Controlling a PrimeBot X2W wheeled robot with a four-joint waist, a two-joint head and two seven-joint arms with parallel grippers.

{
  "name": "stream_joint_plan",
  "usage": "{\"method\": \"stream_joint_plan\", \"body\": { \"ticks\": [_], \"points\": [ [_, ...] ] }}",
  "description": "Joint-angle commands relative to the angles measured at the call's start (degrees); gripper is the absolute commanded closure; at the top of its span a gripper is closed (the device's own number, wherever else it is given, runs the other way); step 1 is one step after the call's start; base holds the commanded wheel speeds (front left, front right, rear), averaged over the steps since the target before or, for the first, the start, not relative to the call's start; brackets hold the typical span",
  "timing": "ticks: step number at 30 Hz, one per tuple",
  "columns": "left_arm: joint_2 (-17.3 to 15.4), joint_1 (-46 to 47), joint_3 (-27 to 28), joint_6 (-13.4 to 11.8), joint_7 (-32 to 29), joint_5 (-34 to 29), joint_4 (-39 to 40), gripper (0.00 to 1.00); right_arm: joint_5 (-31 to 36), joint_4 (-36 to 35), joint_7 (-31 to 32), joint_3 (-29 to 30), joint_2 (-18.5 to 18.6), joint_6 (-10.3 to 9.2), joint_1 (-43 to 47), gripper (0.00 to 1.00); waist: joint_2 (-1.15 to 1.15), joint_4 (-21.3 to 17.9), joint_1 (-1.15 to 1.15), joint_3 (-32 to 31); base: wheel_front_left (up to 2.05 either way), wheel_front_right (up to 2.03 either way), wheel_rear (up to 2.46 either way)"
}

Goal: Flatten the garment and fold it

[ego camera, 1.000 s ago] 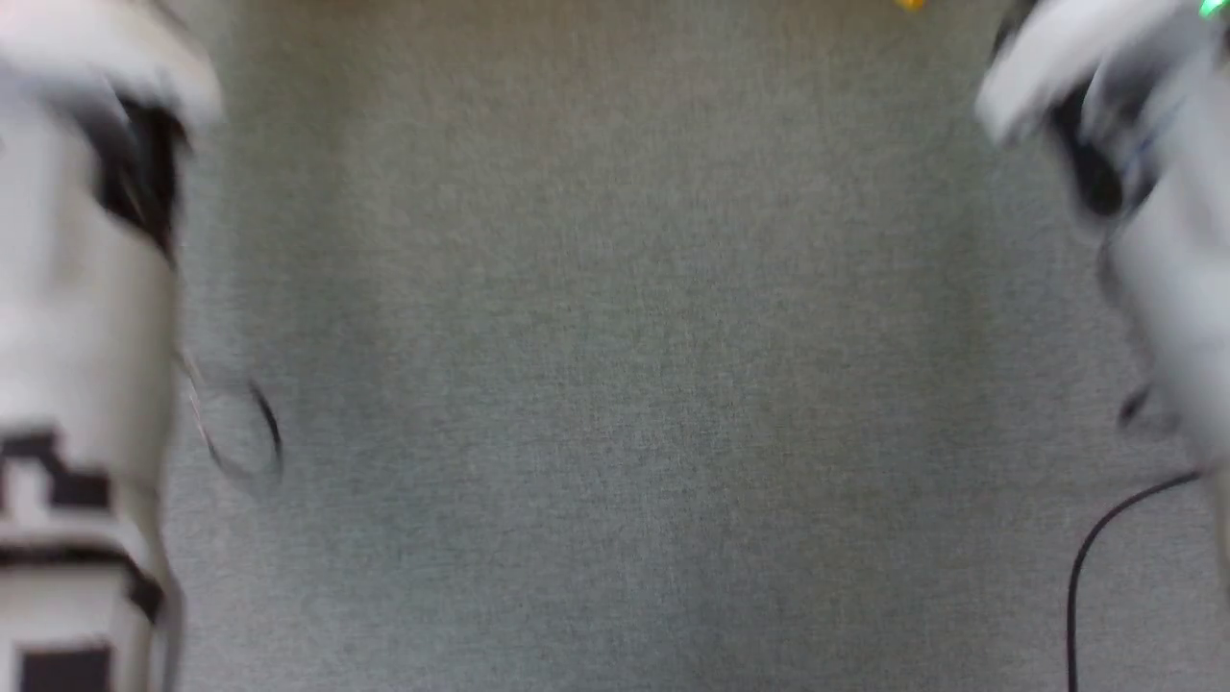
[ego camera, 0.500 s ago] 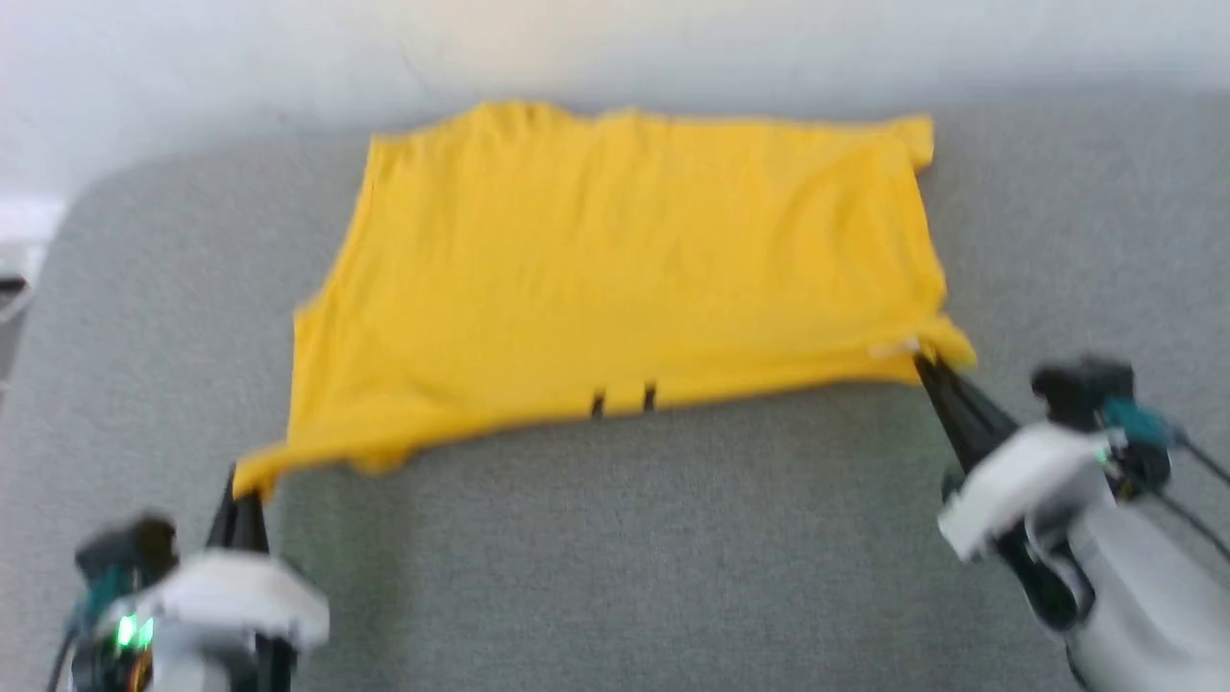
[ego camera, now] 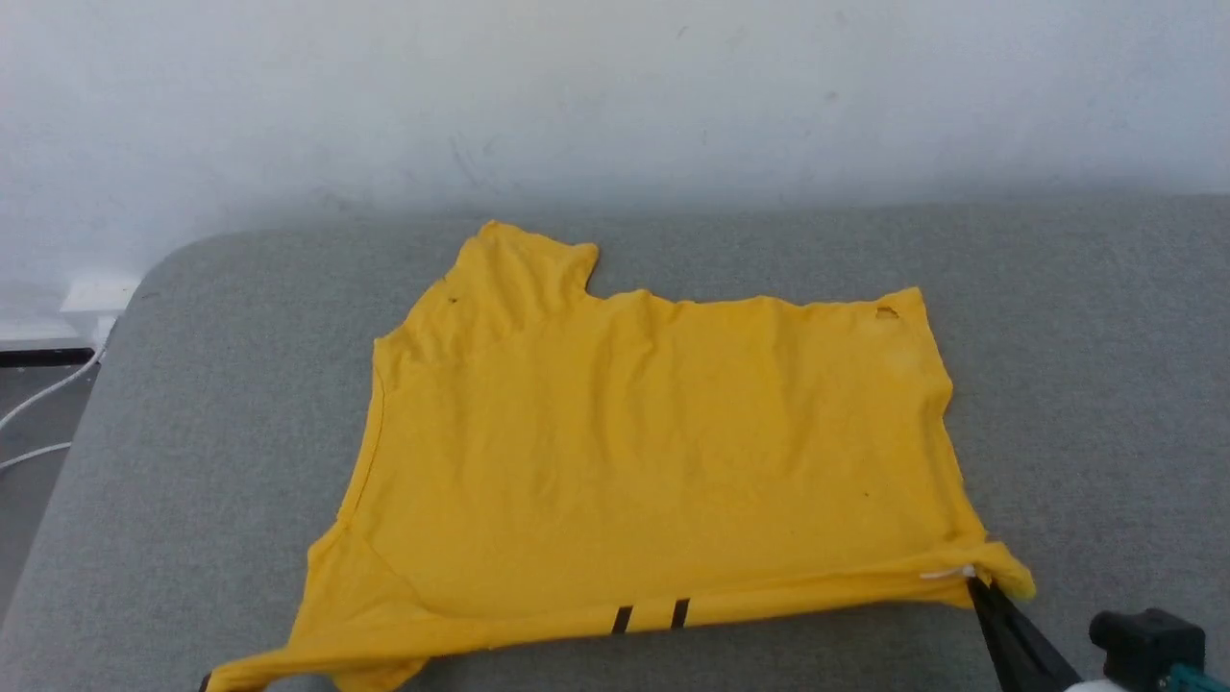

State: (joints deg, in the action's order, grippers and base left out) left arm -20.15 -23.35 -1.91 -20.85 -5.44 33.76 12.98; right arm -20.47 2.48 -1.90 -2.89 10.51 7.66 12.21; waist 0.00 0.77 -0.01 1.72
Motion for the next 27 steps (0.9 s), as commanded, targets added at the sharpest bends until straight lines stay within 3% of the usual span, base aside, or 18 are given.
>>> {"method": "stream_joint_plan", "body": {
  "ticks": [1, 5, 12, 19, 26, 27],
  "points": [
    [-0.7, -1.1, 1.0, -1.1, -0.8, 0.0, 1.0, 1.0, 1.2, -2.0, 1.1, 1.6, -0.7, -0.17, 1.4, 1.0, 0.0, 0.1, 0.01, 0.0, 0.0, 0.0, 0.0],
    [-1.9, -0.9, 0.9, -1.4, -2.5, -0.2, 4.0, 1.0, 3.8, -6.5, 6.6, 3.7, -3.5, -0.17, 4.2, 1.0, 0.0, 0.3, 0.01, 0.9, 0.0, 0.0, 0.0],
    [-3.6, 13.3, -2.8, 3.0, -3.2, -1.1, -1.1, 1.0, 4.5, -4.3, 12.9, 2.3, -2.5, -0.17, -4.7, 1.0, 0.0, -0.5, 0.01, 4.2, 0.0, 0.0, 0.0],
    [-2.7, 27.3, -6.2, 7.4, -2.2, -1.4, -12.8, 1.0, 2.4, 5.3, 14.7, -3.3, 0.0, -0.17, -17.4, 1.0, 0.0, -2.3, 0.01, 8.0, 0.0, 0.0, 0.0],
    [0.0, 34.6, -8.7, 10.7, -0.5, -0.6, -23.8, 1.0, 0.7, 16.4, 12.5, -6.8, 1.6, -0.17, -24.4, 1.0, 0.0, -1.9, 0.01, 10.1, 0.0, 0.0, 0.0],
    [0.3, 35.3, -8.8, 11.0, 0.4, -0.7, -25.3, 0.74, 0.4, 17.6, 11.8, -7.2, 1.6, -0.17, -25.0, 1.0, 0.0, -1.9, 0.01, 10.3, 0.0, 0.0, 0.0]
  ]
}}
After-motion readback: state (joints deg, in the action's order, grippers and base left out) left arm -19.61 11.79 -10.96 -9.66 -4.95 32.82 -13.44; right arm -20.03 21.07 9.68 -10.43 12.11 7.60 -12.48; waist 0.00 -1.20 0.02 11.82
